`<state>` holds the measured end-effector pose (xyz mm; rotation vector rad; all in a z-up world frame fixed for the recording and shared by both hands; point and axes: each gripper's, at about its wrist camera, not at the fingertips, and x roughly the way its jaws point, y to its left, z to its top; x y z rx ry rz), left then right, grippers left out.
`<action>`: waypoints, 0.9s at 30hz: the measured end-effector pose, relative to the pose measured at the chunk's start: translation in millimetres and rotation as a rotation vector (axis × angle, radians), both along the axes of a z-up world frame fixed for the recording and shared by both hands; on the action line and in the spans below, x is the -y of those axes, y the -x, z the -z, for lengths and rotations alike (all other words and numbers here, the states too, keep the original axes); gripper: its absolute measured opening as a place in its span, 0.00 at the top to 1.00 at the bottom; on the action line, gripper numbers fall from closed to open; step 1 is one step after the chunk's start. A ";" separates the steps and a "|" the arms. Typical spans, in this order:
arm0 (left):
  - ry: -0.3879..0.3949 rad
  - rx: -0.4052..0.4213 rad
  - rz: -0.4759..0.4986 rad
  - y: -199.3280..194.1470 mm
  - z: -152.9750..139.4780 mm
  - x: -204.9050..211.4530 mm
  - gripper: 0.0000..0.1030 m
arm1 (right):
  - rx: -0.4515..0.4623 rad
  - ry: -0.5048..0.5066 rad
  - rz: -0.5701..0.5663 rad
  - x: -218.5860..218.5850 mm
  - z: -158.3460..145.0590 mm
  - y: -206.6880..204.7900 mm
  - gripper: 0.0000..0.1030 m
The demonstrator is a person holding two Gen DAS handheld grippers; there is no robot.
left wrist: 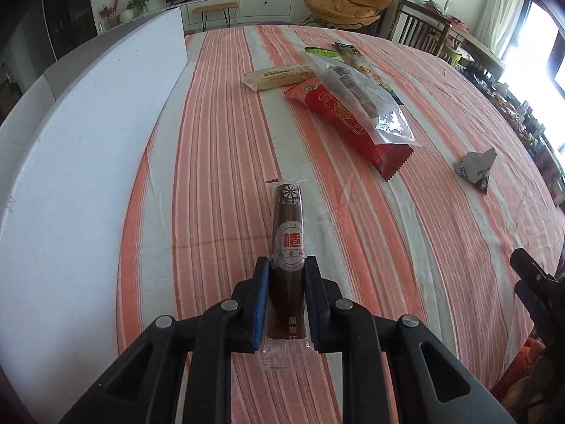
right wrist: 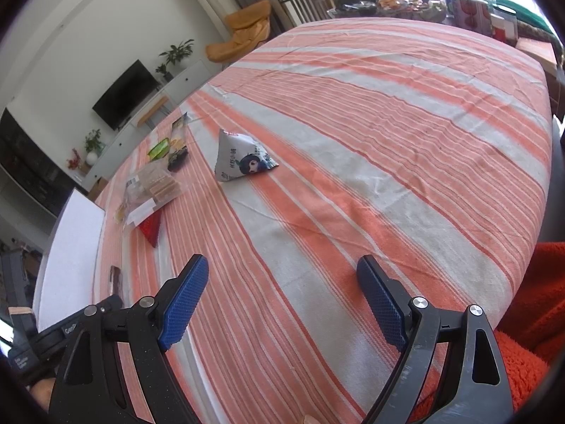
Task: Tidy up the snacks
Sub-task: 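Grasp the brown sausage stick with the left tool and lift it, then grasp the white triangular packet with the right tool while the left holds the sausage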
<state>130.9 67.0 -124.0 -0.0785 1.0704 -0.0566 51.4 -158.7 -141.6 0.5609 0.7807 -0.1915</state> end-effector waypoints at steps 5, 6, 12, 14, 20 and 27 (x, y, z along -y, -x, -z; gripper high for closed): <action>-0.039 0.053 0.008 7.7 7.0 -1.0 0.24 | 0.003 -0.009 -0.002 -0.8 -0.2 0.6 0.14; -0.047 0.063 -0.003 5.7 9.6 -2.4 0.20 | 0.005 -0.013 -0.004 -0.5 -0.2 1.0 0.14; -0.087 0.117 -0.040 -3.1 17.9 -10.2 0.00 | 0.066 -0.105 -0.010 9.4 -2.8 8.7 0.14; -0.087 0.118 -0.039 -3.0 18.4 -11.5 0.00 | 0.136 -0.113 -0.003 12.4 -12.9 13.9 0.14; -0.087 0.118 -0.040 -3.1 18.2 -12.0 0.00 | 0.129 0.130 -0.219 2.5 -43.2 -51.1 0.14; -0.087 0.113 -0.036 -2.4 18.0 -12.3 0.00 | -0.060 0.235 -0.381 0.8 -5.8 -137.4 0.15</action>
